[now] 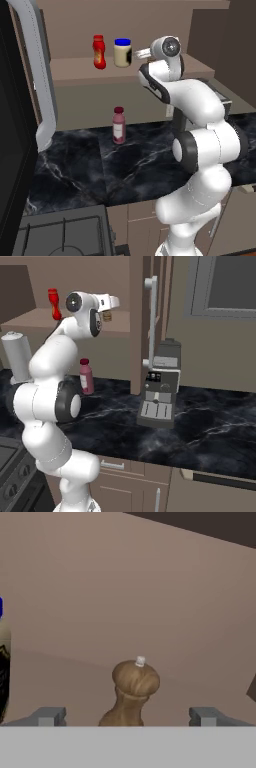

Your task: There are various items on the counter. Only move the condiments/shakers into the cabinet.

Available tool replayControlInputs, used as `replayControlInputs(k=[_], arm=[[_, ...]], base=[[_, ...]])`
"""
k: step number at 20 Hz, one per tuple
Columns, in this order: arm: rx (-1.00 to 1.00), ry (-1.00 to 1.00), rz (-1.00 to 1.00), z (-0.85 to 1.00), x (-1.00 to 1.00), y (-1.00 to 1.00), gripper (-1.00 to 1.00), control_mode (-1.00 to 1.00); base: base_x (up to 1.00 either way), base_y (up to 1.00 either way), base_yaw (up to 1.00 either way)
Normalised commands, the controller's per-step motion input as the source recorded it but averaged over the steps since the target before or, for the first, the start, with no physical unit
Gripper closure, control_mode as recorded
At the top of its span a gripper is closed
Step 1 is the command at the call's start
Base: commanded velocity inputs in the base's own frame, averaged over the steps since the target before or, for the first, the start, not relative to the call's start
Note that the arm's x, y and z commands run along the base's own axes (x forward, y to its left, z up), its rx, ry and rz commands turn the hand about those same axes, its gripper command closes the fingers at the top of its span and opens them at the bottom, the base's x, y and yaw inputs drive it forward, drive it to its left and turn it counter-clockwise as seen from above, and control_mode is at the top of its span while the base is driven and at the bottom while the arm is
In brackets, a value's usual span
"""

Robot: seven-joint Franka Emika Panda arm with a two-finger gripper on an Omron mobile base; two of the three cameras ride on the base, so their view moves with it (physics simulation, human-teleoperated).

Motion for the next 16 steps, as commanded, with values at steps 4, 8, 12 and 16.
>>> replayControlInputs(k=[4, 8, 12, 16], arm=[[0.0, 0.0, -0.05, 0.17, -0.97, 0.0, -1.0, -1.0], [0.0, 0.0, -0.03, 0.09, -1.0, 0.0, -1.0, -1.0], [0.0, 0.03, -0.02, 0.14, -1.0, 0.0, -1.0, -1.0], [0.0, 0.08, -0.01, 0.17, -1.0, 0.0, -1.0, -1.0]], base=[[0.0, 0.0, 0.0], [0.0, 0.0, 0.0], [0.0, 0.0, 0.0], [0.0, 0.0, 0.0]])
